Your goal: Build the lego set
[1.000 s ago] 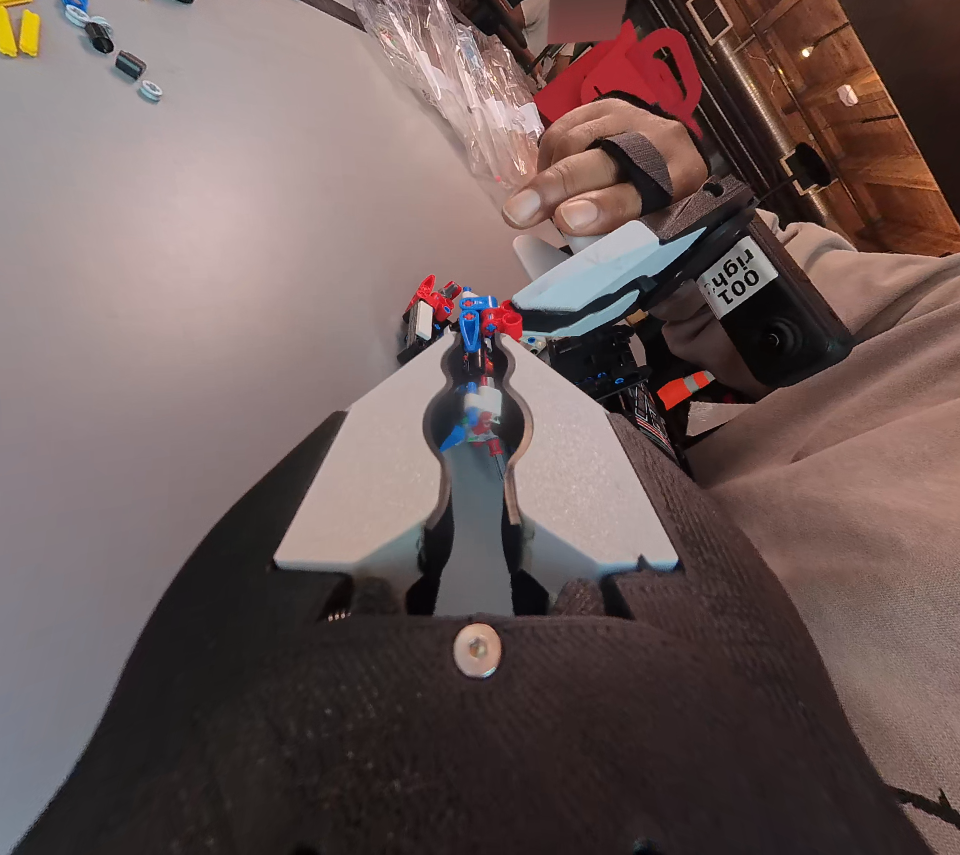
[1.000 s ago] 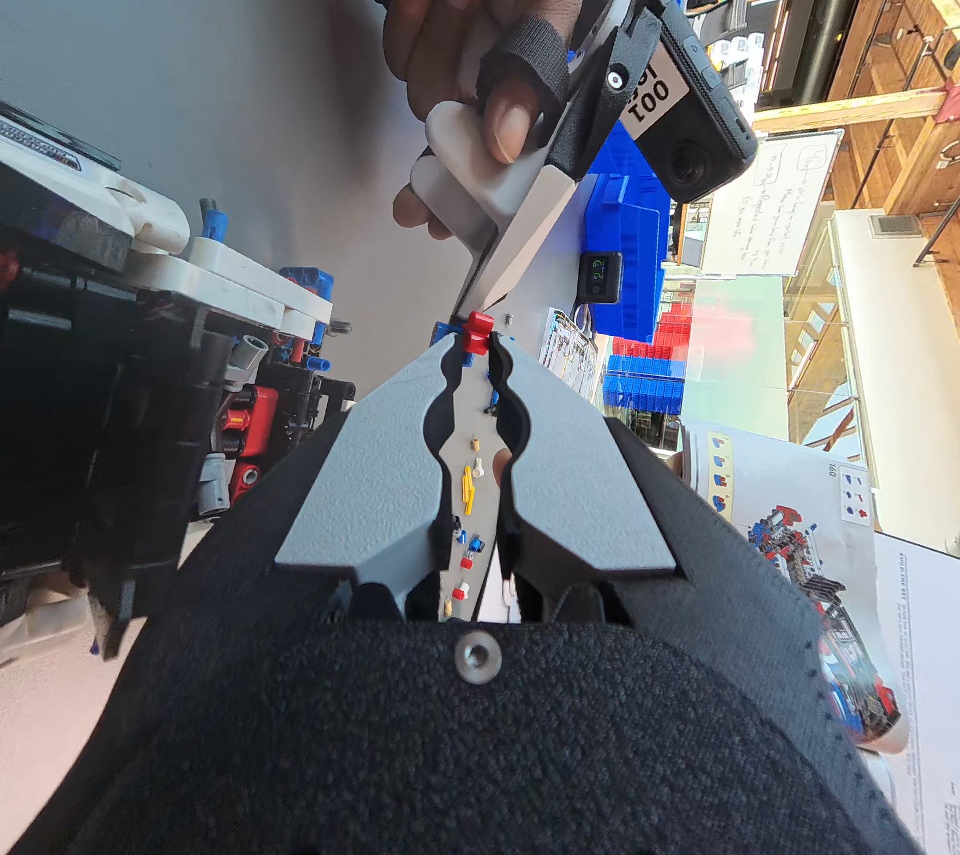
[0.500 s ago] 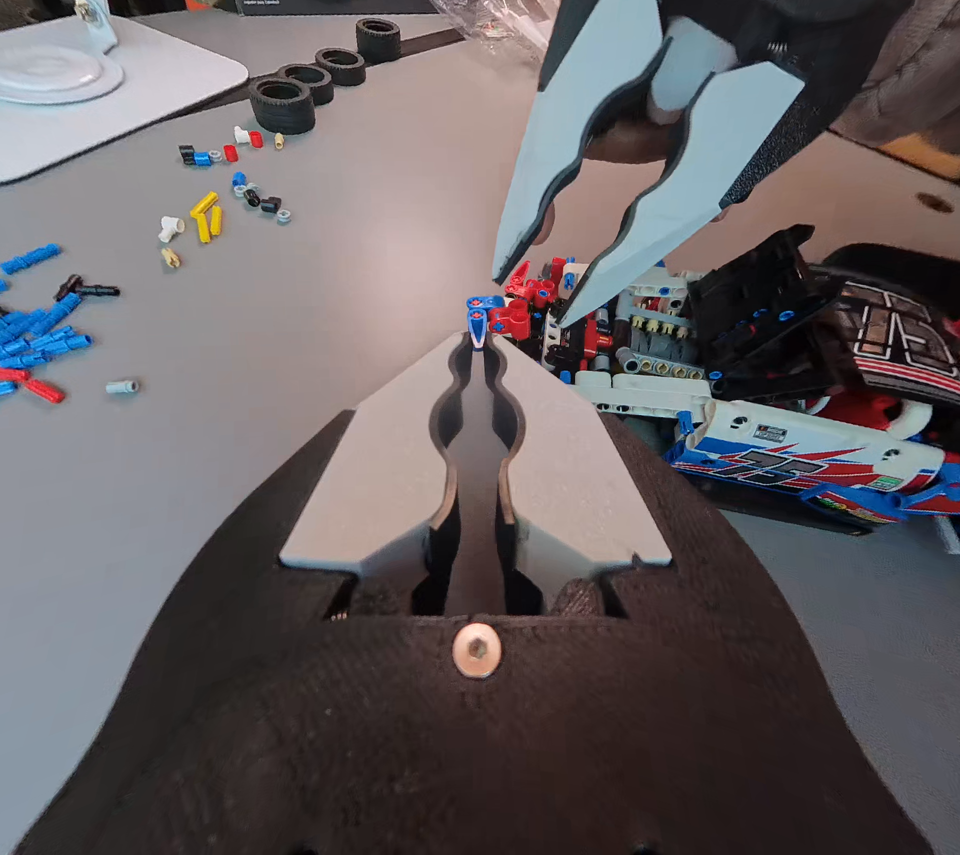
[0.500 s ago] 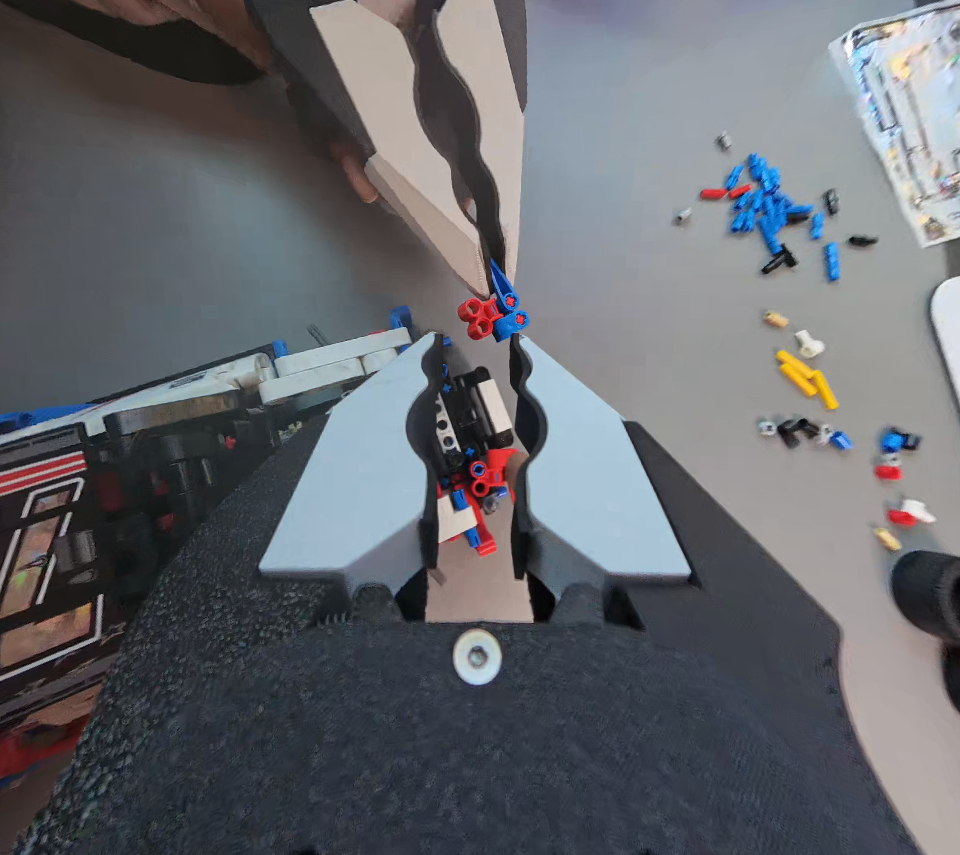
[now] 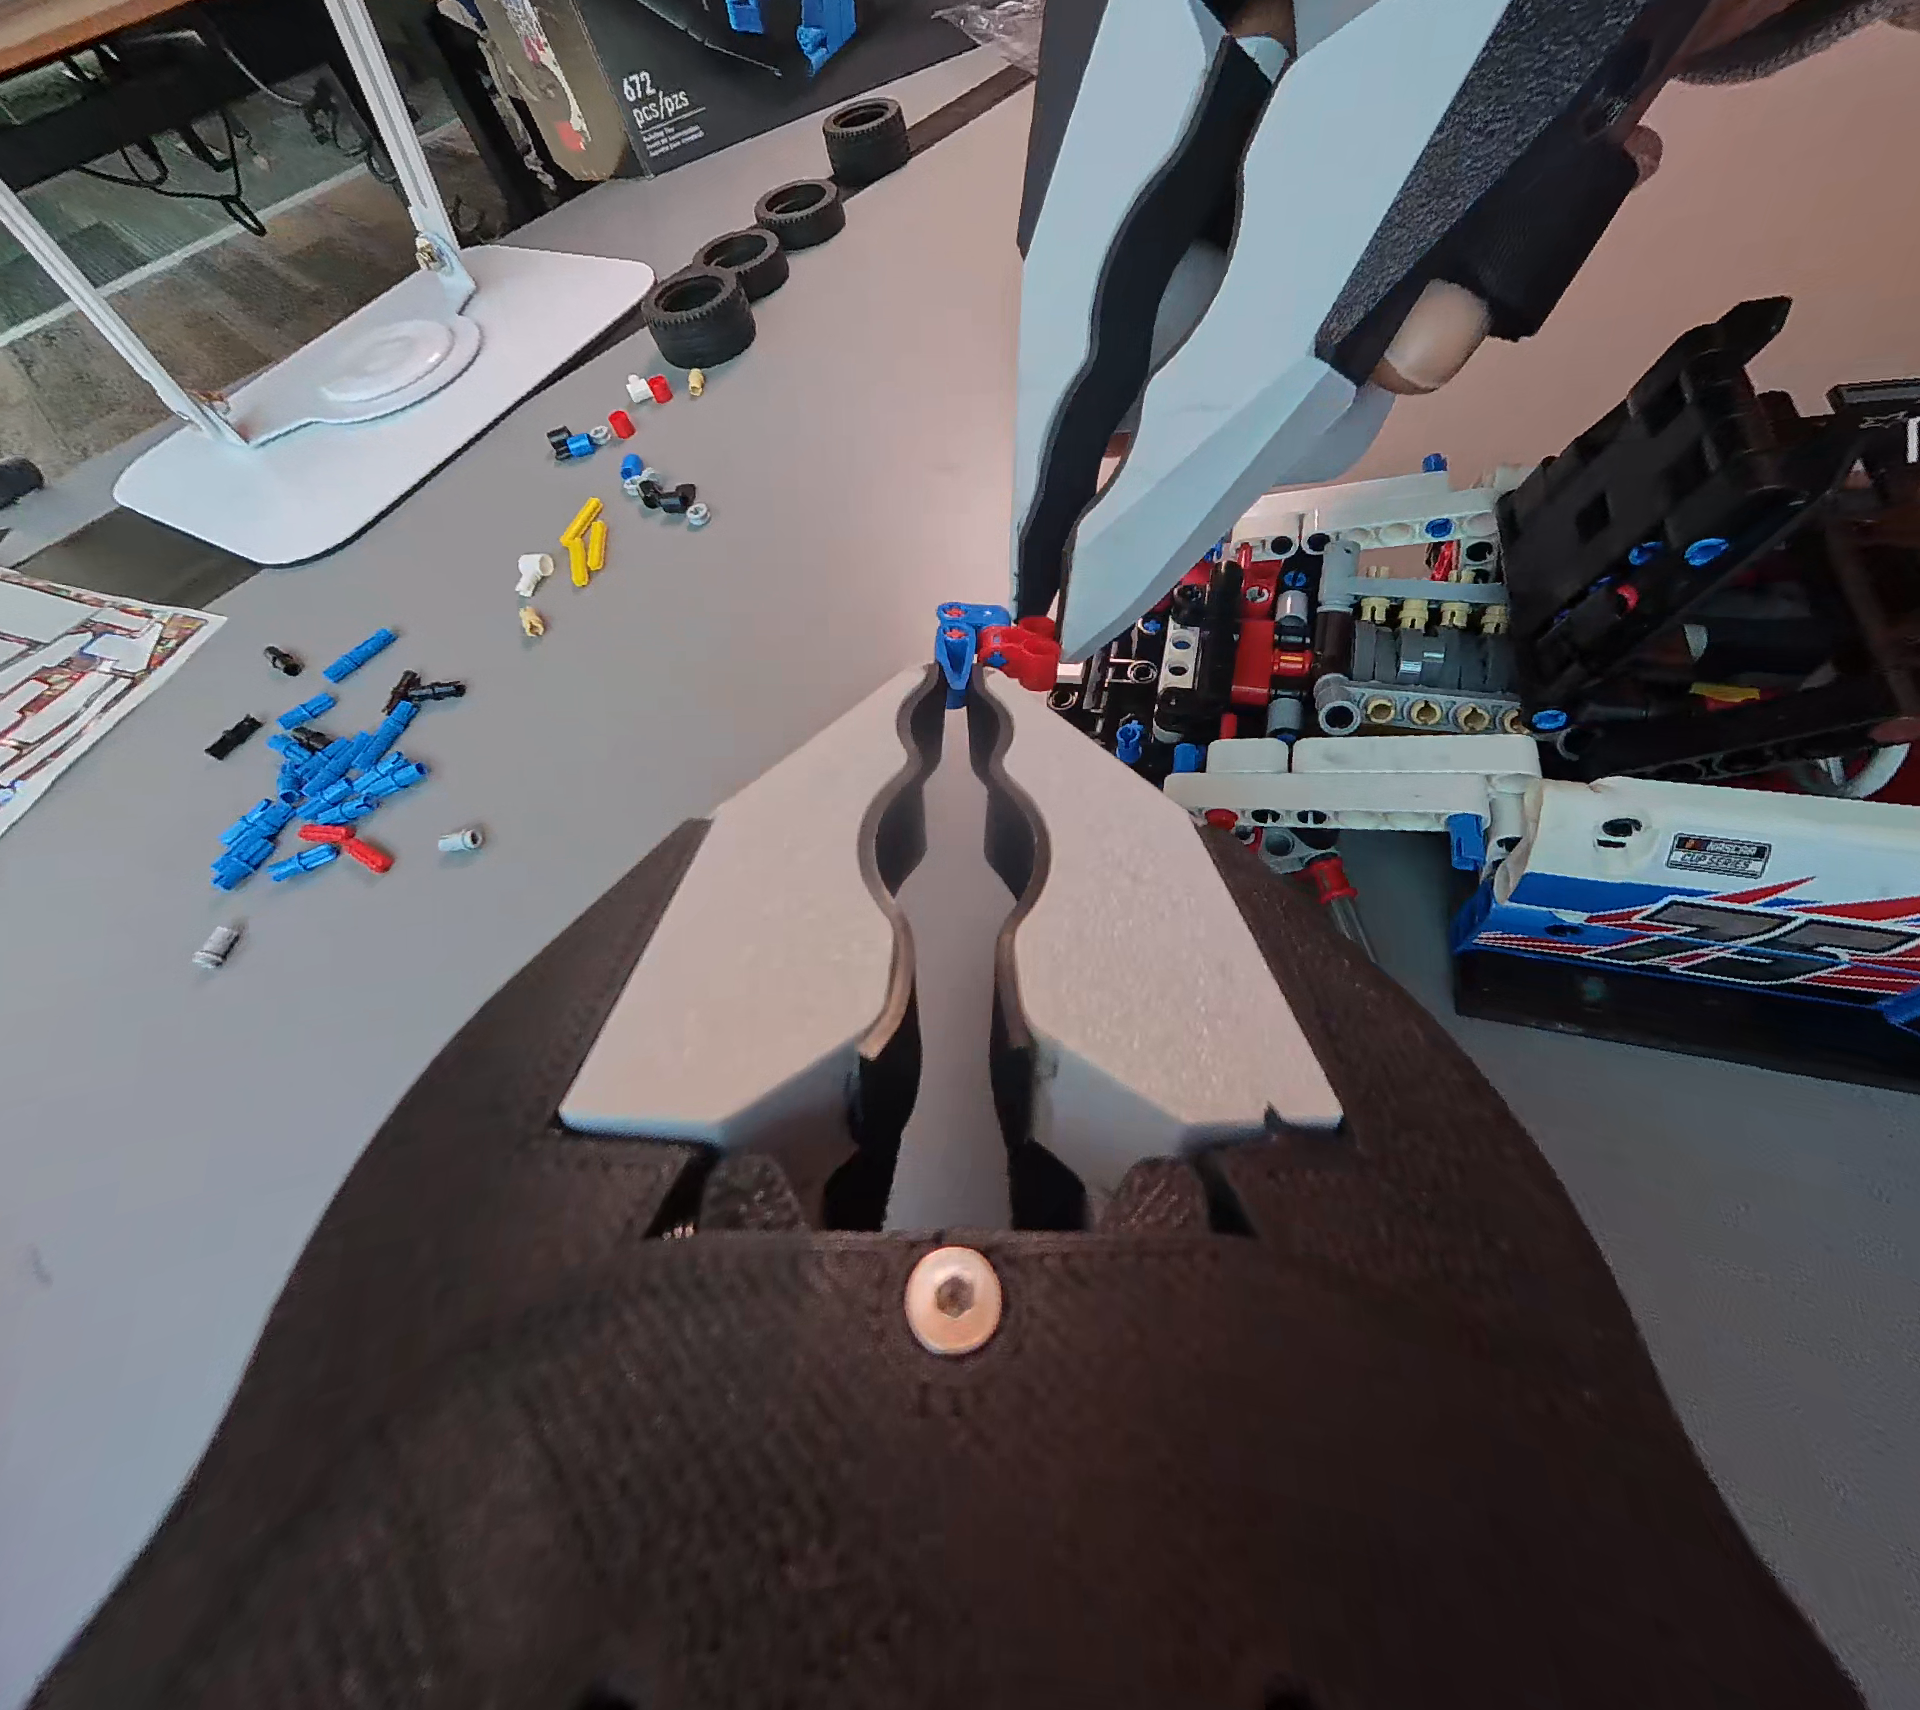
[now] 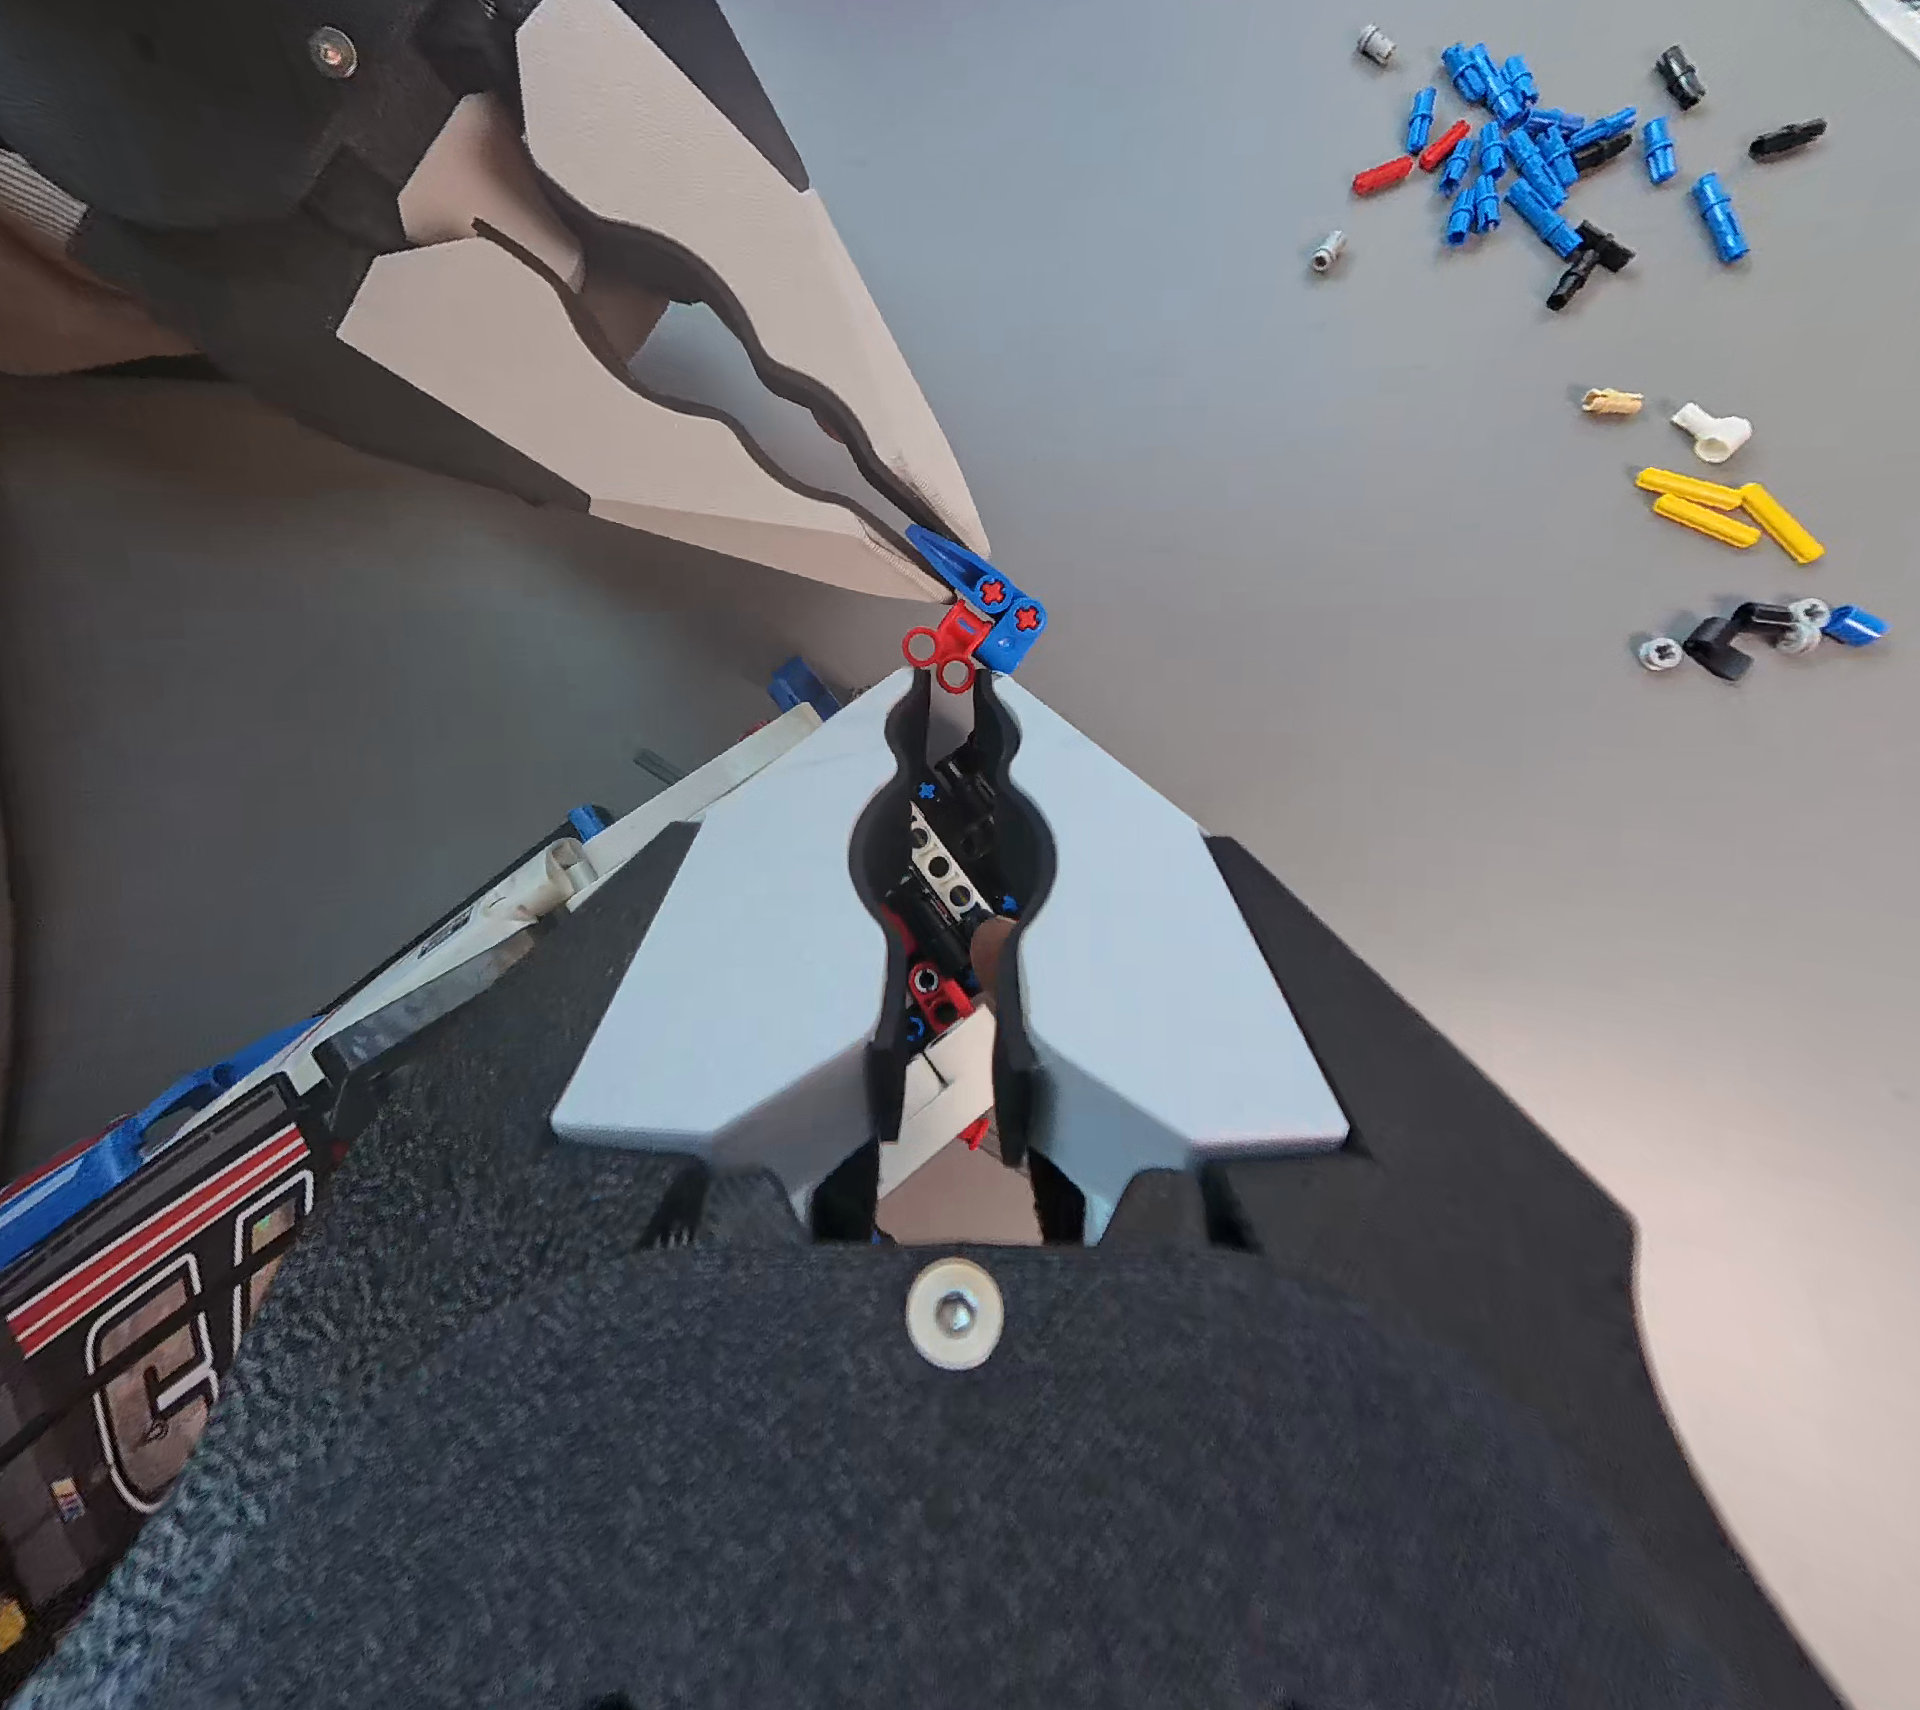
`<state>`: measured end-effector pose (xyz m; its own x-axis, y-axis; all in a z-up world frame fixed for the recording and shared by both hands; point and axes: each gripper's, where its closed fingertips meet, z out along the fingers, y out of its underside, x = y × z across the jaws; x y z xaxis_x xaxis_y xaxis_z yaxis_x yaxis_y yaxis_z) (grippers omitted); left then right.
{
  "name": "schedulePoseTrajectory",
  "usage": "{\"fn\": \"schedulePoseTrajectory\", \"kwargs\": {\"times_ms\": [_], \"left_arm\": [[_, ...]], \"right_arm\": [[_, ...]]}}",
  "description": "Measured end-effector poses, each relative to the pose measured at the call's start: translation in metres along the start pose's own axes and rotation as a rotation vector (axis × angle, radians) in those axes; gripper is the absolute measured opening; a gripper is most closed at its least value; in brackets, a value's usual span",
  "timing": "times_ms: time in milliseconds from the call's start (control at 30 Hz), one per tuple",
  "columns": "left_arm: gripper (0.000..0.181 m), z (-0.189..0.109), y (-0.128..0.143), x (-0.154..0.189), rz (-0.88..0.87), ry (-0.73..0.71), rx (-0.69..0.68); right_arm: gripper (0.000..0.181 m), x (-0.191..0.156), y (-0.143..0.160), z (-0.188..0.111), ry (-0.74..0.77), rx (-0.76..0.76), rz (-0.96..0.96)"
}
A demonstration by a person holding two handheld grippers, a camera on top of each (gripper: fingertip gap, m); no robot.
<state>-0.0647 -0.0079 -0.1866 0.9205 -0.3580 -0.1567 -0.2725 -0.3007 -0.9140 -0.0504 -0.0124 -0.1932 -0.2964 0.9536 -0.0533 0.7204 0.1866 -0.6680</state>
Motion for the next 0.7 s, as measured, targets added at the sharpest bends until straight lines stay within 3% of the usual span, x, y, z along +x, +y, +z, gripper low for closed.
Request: {"fn": "schedulePoseTrajectory", "kwargs": {"times_ms": [333, 700], "left_arm": [[0.010, 0.002, 0.023, 0.021, -0.149, 0.235, -0.106], [0.011, 0.000, 0.024, 0.023, -0.280, 0.345, -0.127]], "right_arm": [[0.003, -0.007, 0.019, 0.005, -0.016, -0.079, -0.210], [0.003, -0.006, 0.019, 0.009, -0.106, -0.137, -0.332]]}}
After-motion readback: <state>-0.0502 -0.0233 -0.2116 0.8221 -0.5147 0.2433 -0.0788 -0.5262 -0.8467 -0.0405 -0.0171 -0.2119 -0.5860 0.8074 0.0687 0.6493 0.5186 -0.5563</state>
